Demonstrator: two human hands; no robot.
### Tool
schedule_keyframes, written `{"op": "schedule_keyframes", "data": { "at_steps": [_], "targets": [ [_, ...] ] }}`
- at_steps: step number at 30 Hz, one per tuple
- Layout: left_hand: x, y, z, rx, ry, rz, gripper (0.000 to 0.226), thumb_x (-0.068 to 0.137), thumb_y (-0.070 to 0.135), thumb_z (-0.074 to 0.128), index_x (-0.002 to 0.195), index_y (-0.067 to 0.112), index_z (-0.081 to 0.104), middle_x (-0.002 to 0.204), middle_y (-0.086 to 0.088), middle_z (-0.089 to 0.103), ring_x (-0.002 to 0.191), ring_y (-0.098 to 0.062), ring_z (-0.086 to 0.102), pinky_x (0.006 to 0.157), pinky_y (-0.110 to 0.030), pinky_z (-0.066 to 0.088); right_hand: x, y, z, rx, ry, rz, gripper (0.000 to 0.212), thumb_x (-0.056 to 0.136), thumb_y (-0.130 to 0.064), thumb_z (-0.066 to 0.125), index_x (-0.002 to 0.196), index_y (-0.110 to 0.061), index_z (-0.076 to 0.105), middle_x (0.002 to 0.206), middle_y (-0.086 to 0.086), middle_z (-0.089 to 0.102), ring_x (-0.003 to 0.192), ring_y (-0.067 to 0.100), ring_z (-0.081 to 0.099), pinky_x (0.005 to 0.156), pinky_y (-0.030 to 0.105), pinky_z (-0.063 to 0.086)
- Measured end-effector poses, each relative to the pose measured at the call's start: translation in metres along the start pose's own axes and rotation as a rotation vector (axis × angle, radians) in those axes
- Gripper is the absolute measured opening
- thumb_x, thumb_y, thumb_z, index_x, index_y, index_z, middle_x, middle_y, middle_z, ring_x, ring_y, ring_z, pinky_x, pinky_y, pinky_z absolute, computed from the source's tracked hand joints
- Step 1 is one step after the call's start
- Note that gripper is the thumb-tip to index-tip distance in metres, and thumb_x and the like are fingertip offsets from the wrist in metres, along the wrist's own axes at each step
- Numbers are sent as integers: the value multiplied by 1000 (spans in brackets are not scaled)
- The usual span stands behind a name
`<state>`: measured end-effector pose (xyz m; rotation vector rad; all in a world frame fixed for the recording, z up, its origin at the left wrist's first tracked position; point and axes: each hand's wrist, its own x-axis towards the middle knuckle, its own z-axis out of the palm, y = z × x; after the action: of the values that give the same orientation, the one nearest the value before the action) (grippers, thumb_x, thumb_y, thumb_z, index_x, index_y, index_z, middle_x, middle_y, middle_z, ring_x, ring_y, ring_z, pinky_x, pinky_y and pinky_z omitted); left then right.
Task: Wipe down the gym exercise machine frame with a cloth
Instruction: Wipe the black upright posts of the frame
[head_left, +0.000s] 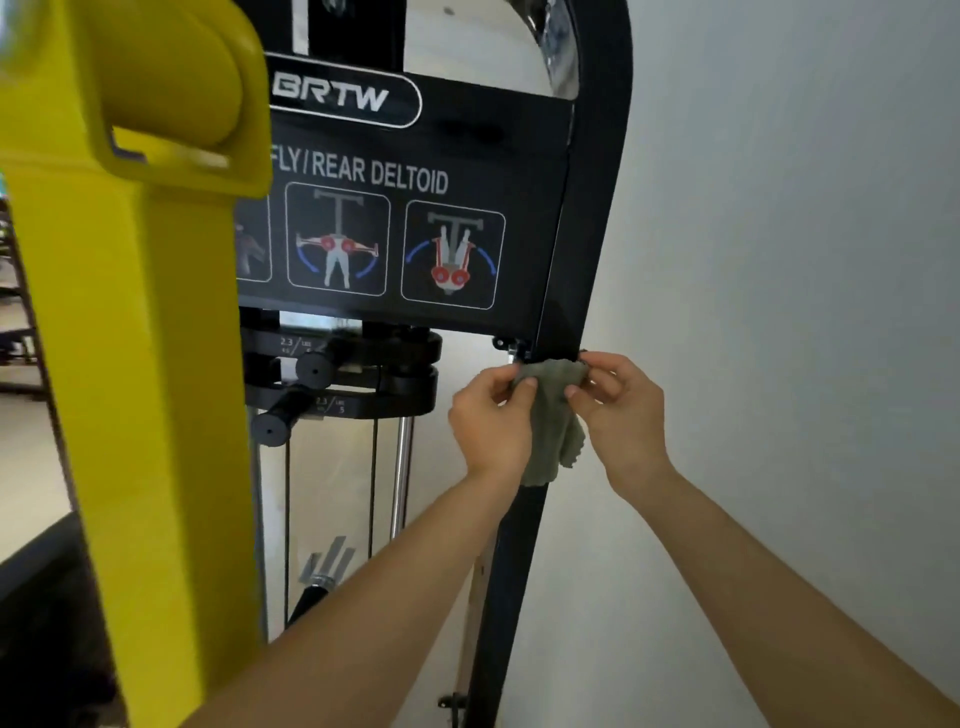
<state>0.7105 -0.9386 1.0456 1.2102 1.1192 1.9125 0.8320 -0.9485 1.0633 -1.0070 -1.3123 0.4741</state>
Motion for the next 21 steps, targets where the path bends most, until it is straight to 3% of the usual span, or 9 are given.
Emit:
{"op": "schedule_keyframes", "data": {
  "at_steps": [5, 11, 17, 21],
  "targets": [
    [2, 15, 1, -74, -17, 10, 8, 92, 15, 72, 99, 19, 74, 91, 8, 74, 89, -9, 70, 89, -34, 59, 12, -25, 0, -35, 30, -29, 36, 84, 9, 71, 110, -15, 68, 104, -1, 74, 98, 13, 72, 90, 26, 57],
    [-25, 27, -23, -182, -25, -18, 8, 91, 15, 74, 99, 17, 74, 90, 6, 75, 85, -7, 72, 85, -34, 61, -5, -43, -1, -187, 128, -40, 18, 84, -1, 77, 94, -15, 75, 91, -2, 75, 86, 11, 73, 91, 34, 59],
    [-111, 7, -92, -107, -130, -44, 11, 90, 14, 75, 98, 21, 72, 87, 13, 72, 83, -1, 69, 76, -19, 57, -109, -27, -9, -189, 75, 20, 29, 88, 0, 72, 111, -18, 74, 98, -4, 75, 90, 5, 71, 86, 15, 56],
    [-166, -28, -143, -3, -232, -113, 21, 89, 11, 74, 95, 30, 69, 87, 20, 71, 85, 1, 68, 77, -16, 56, -185, 4, -7, -239, 25, 123, 20, 89, -5, 72, 98, -23, 76, 94, -8, 75, 87, 4, 71, 82, 14, 56]
  ]
}}
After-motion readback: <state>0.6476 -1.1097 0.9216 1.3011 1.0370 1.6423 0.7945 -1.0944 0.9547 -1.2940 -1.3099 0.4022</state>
